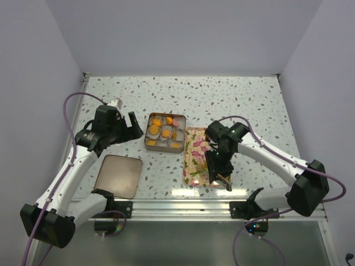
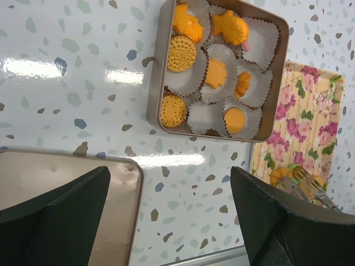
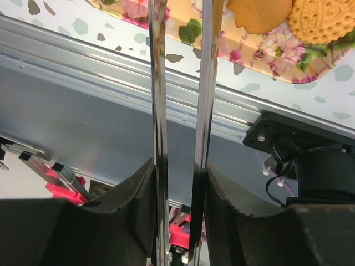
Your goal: Pack the cookies
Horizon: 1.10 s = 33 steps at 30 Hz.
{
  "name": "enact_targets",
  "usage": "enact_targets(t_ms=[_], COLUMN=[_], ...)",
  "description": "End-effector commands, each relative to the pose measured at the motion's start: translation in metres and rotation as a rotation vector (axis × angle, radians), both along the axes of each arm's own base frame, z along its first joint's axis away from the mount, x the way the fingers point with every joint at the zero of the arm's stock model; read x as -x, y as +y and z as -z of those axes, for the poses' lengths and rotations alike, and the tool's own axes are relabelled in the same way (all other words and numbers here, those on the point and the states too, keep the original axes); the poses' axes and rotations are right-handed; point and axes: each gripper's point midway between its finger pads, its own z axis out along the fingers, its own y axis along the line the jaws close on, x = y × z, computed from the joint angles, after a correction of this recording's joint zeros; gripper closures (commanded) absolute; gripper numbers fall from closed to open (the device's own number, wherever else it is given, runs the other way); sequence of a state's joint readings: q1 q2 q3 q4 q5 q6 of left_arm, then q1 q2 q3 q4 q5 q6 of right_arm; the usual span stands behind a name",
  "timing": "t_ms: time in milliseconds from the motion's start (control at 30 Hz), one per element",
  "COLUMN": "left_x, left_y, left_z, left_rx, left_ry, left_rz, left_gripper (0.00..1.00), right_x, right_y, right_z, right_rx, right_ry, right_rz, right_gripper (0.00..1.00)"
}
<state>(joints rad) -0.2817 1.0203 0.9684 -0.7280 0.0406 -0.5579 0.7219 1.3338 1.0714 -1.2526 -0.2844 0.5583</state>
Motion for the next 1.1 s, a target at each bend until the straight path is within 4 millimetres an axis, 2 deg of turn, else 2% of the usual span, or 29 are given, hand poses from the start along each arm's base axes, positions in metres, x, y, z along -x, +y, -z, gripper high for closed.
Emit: enact_targets(t_ms=[0,133,267,367,533,567,667,733,933,967,1067], left_x=[0.001,0.001,0.001,0.000,-0.002,-0.003,-0.005,-0.007,-0.009,-0.009,-0.009], left_y=[0.005,0.006,0.006,0.007,0.008,0.008,0.008,0.007,0.007,0.007,0.007], left_z=[-0.004,-0.003,-0.005,-0.006,-0.007,-0.008,-0.008,-0.010,-0.010,-0.010,-0.005], left_rx=[-0.003,-0.005,-0.007,-0.009,-0.022,-0.024,-0.028,-0.030,-0.041,-0.042,-0.043], left_ry=[-0.014,-0.015,-0.020,-0.022,-0.023,-0.024,-0.023,-0.024,-0.021,-0.020,-0.012], left_rz=[-0.023,-0.025,-0.027,-0.028,-0.029,-0.029,-0.027,-0.025,-0.015,-0.015,-0.016], left_gripper=[0.05,0.05,0.05,0.04,0.04,0.04,0.04,0.04,0.04,0.04,0.04], right_x=[0.001,-0.007,-0.019,-0.034,-0.052,-0.058,-0.068,-0.069,-0.050,-0.045,-0.039], right_y=[0.008,0.012,0.018,0.027,0.042,0.046,0.055,0.055,0.036,0.032,0.028], right_z=[-0.005,-0.016,-0.034,-0.056,-0.075,-0.084,-0.091,-0.086,-0.053,-0.044,-0.035], right_rx=[-0.044,-0.049,-0.051,-0.070,-0.097,-0.116,-0.118,-0.099,-0.035,-0.019,-0.015], right_ry=[-0.002,-0.027,-0.067,-0.120,-0.157,-0.177,-0.184,-0.166,-0.094,-0.073,-0.059], right_rz=[-0.001,0.001,-0.005,-0.013,-0.022,-0.025,-0.038,-0.048,-0.080,-0.080,-0.070], right_gripper=[0.70,0.73,0.73,0.73,0.73,0.73,0.73,0.69,0.56,0.55,0.54])
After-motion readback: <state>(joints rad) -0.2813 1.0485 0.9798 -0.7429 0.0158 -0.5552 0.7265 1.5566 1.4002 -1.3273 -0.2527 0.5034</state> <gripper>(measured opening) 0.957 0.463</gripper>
